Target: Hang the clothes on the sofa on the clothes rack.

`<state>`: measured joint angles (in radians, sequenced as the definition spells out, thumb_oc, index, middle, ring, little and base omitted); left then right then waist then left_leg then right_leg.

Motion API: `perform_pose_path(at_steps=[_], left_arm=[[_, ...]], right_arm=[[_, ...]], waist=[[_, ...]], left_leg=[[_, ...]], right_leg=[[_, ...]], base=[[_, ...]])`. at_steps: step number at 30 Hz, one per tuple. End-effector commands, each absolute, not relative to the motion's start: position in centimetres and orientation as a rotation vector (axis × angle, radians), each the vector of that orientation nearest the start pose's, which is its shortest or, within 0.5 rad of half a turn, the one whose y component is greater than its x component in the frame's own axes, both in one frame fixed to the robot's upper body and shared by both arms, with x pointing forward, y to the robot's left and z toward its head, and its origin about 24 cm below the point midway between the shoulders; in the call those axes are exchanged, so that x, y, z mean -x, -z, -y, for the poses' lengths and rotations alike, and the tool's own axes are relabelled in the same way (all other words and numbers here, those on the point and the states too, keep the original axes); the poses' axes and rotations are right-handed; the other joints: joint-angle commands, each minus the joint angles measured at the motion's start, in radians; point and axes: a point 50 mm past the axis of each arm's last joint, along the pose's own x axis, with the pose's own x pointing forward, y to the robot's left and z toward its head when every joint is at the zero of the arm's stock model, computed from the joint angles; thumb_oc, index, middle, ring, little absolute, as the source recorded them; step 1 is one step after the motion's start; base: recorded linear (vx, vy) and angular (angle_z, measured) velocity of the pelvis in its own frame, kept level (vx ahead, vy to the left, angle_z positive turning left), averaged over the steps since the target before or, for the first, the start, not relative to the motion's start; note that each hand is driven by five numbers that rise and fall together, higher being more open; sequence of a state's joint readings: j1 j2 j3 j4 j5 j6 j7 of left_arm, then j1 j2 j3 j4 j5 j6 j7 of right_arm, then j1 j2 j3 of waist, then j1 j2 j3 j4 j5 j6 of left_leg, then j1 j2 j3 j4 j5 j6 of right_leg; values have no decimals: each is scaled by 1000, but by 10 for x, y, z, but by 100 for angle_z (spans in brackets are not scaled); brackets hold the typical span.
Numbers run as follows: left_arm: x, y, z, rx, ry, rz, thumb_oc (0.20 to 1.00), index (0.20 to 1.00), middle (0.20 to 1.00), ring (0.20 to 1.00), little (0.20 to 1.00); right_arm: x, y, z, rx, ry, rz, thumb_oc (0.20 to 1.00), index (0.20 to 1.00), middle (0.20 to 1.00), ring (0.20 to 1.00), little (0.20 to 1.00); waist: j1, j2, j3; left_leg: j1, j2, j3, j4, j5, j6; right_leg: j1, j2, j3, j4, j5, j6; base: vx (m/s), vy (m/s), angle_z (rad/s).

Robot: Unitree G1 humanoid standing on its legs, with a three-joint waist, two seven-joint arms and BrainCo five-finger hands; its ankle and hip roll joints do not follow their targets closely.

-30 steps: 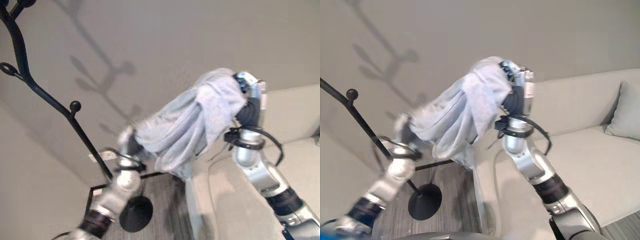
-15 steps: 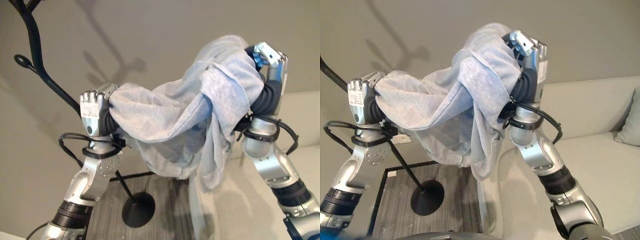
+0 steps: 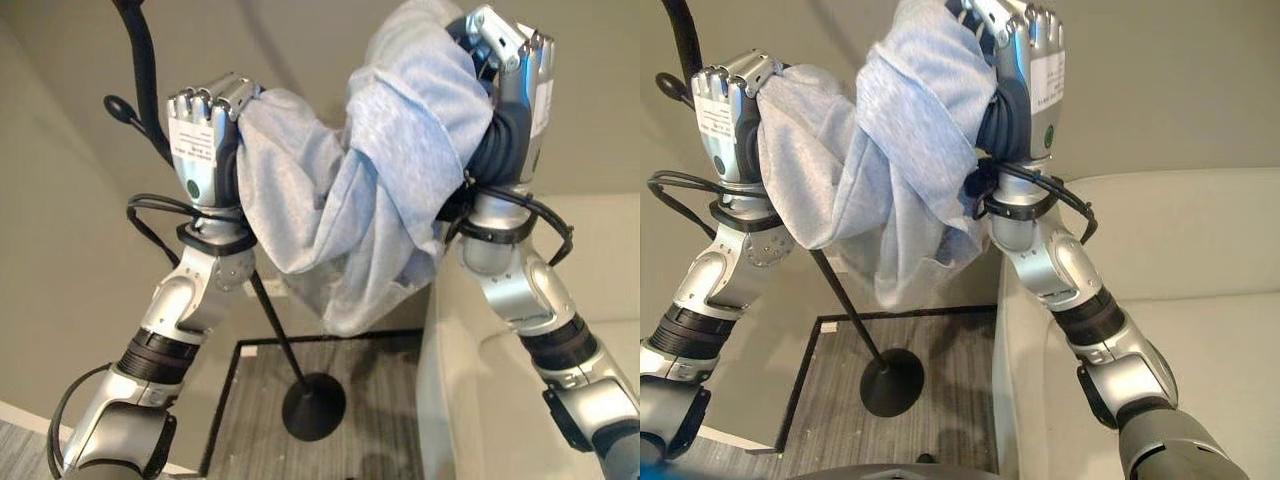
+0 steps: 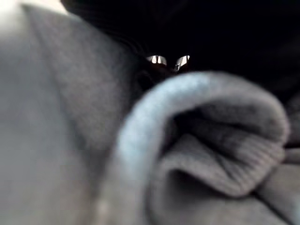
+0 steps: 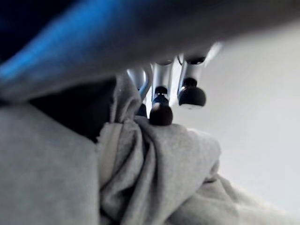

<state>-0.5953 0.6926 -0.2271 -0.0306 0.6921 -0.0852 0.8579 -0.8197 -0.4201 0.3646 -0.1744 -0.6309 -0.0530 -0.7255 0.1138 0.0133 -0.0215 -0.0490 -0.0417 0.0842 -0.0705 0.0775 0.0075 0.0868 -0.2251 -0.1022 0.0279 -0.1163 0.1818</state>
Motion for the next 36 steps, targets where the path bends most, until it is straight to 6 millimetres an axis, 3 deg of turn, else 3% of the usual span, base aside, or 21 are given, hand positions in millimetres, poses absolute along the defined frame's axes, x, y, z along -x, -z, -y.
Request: perform_pose_path(at_steps=[1, 4, 6, 10, 16, 22, 26, 31, 36], left_arm=[[-278, -302, -211, -1130, -848, 1381, 200, 200, 200, 200, 200], [-274, -316, -219, -1158, -899, 1400, 200, 200, 200, 200, 200], [-271, -335, -229, -1205, -972, 1425, 200, 200, 200, 200, 200], [-272, -351, -241, -1233, -1039, 1392, 200, 200, 200, 200, 200], [-269, -363, -258, -1216, -1068, 1313, 200, 200, 200, 200, 200], [-265, -353, -262, -1217, -1025, 1280, 200, 200, 200, 200, 200], [-272, -335, -266, -1245, -960, 1194, 200, 200, 200, 200, 200], [-294, -309, -278, -1299, -872, 1007, 200, 200, 200, 200, 200], [-324, -287, -297, -1316, -827, 767, 200, 200, 200, 200, 200]], right_arm=[[-270, -328, 89, 612, 504, 1496, 200, 200, 200, 200, 200], [-272, -334, 96, 626, 552, 1494, 200, 200, 200, 200, 200], [-275, -343, 100, 638, 605, 1491, 200, 200, 200, 200, 200], [-277, -356, 109, 652, 686, 1487, 200, 200, 200, 200, 200], [-288, -362, 115, 676, 676, 1425, 200, 200, 200, 200, 200], [-303, -343, 108, 694, 549, 1332, 200, 200, 200, 200, 200], [-323, -315, 105, 739, 435, 1196, 200, 200, 200, 200, 200], [-354, -290, 120, 840, 397, 1001, 200, 200, 200, 200, 200], [-381, -292, 148, 933, 486, 851, 200, 200, 200, 200, 200]], waist=[[28, -68, -58], [35, -65, -59], [36, -63, -55], [42, -52, -54], [82, -80, -79], [119, -89, -79], [138, -96, -77], [152, -104, -73], [169, -109, -62]], left_leg=[[-10, 22, 35, 32, -108, 2], [17, 13, 32, 13, -111, 7], [49, 0, 15, -11, -109, 12], [59, -9, -17, -15, -112, 18], [63, -32, -46, -16, -126, 20], [69, -43, -69, -17, -129, 22], [66, -46, -78, -17, -128, 17], [52, -43, -86, -17, -120, 7], [27, -40, -94, -17, -107, -3]], right_leg=[[-52, -96, 30, -19, 180, 19], [-49, -103, 8, 15, 189, 22], [-51, -112, -11, 73, 237, 27], [-52, -117, -9, 118, 288, 27], [-9, -146, -42, 86, 363, 46], [5, -157, -66, 85, 387, 57], [19, -162, -91, 66, 393, 65], [27, -160, -118, 49, 397, 74], [18, -161, -145, 47, 404, 80]], base=[[78, 161, -17], [67, 102, -18], [63, 81, 8], [51, 33, 17], [38, -2, 28], [16, -13, 17], [6, -37, 6], [-16, -36, 10], [-30, -25, 23]])
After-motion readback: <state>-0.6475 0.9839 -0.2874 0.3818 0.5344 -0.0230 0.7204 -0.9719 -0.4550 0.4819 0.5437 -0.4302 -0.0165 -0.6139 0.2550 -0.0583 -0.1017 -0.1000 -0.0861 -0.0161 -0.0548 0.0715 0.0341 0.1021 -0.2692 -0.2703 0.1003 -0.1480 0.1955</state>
